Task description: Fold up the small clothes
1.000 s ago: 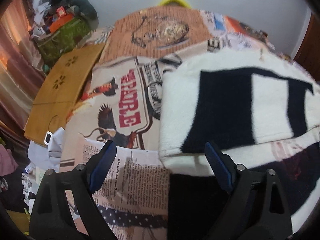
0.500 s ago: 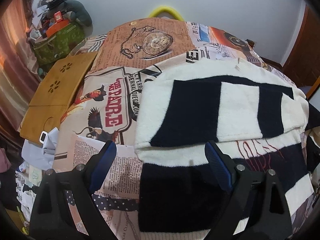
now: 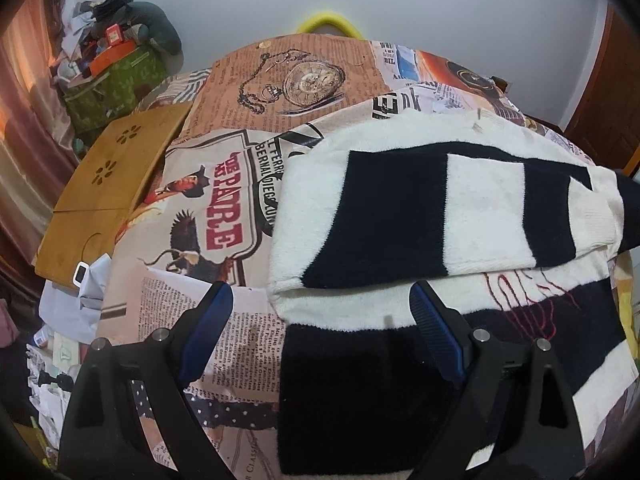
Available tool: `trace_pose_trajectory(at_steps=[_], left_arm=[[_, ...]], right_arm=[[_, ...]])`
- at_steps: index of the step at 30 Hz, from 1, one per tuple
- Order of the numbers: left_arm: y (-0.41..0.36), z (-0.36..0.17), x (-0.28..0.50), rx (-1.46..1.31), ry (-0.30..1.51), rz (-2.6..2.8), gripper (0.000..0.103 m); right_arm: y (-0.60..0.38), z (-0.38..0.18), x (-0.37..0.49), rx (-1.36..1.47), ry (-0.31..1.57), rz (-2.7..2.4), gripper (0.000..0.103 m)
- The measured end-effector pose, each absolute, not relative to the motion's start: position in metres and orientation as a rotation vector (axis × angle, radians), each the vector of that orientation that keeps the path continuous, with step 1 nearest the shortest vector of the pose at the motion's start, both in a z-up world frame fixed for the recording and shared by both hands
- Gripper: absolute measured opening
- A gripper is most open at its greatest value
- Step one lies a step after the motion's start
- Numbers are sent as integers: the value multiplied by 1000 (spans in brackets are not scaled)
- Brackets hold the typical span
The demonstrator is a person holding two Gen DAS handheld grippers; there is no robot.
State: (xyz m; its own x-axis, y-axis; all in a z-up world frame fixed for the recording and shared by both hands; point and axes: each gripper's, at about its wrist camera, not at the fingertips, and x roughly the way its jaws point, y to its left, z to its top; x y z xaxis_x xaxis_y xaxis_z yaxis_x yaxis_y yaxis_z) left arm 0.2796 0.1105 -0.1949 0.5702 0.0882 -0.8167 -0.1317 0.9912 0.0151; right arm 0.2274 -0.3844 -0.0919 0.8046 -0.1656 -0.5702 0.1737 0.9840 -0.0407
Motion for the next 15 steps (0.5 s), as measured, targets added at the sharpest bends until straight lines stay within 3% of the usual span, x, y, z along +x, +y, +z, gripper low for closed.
trace_pose_trajectory(at_steps=[9,15], left_arm=[[123,-195,267,-80,926,120,90],[136,-193,258,-99,914,134,90]], right_arm=[[-264,-32,259,-171,452,59,7],[-148,-85,285,-277,572,335,7]])
